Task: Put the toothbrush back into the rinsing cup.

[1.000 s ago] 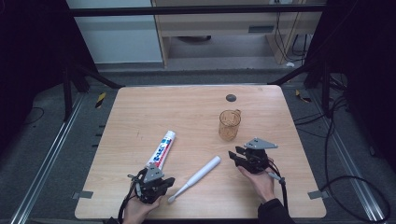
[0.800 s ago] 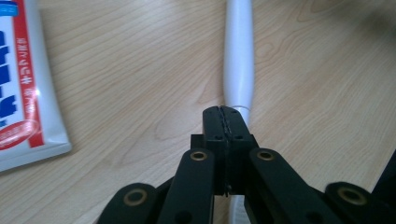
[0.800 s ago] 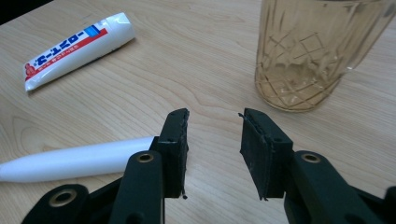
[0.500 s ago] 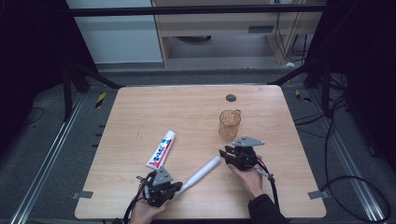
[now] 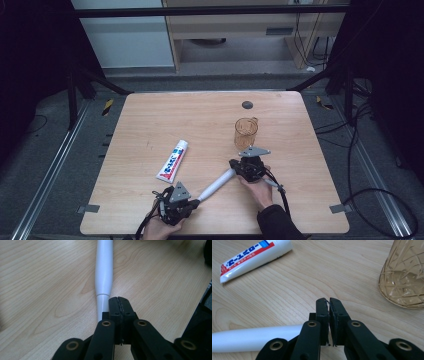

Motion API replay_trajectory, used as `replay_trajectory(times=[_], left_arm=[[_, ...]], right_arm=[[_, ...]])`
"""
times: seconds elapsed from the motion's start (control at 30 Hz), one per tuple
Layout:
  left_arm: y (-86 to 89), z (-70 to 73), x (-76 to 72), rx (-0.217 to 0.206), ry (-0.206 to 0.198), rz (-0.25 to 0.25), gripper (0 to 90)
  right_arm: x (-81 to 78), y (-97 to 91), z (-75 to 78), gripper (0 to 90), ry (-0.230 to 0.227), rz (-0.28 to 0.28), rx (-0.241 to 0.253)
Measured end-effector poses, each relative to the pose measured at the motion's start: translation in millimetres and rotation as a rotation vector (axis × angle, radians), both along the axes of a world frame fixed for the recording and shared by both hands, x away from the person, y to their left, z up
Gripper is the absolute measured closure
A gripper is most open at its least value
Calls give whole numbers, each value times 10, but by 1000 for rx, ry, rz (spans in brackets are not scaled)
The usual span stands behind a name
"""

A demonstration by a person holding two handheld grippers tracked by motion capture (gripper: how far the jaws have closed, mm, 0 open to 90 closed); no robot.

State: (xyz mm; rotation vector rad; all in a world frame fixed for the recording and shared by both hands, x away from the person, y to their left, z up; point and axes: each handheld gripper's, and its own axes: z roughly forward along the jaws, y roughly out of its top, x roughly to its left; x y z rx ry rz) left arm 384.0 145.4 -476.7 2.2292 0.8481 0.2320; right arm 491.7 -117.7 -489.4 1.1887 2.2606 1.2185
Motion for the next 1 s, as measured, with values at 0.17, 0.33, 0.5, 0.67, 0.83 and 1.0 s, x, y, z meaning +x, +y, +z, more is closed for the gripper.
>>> replay_trajectory(times=[0.17, 0.33, 0.5, 0.67, 0.83, 1.0], left_arm=[[1, -22, 18, 10, 12, 3, 895], [3, -41, 32, 19, 17, 9, 895], [26, -52, 58, 30, 14, 24, 895], [48, -59, 88, 34, 10, 41, 896], [62, -69, 128, 39, 9, 55, 895], [86, -77, 177, 44, 2, 74, 895]], right_arm=[[6, 7, -25, 846, 3, 6, -23], [-13, 12, -25, 840, 9, 19, -43], [-57, 7, -9, 832, 10, 28, -59], [-86, -12, -1, 832, 15, 27, -69], [-134, -40, 3, 829, 14, 35, -71], [-185, -73, 0, 828, 24, 37, -73]])
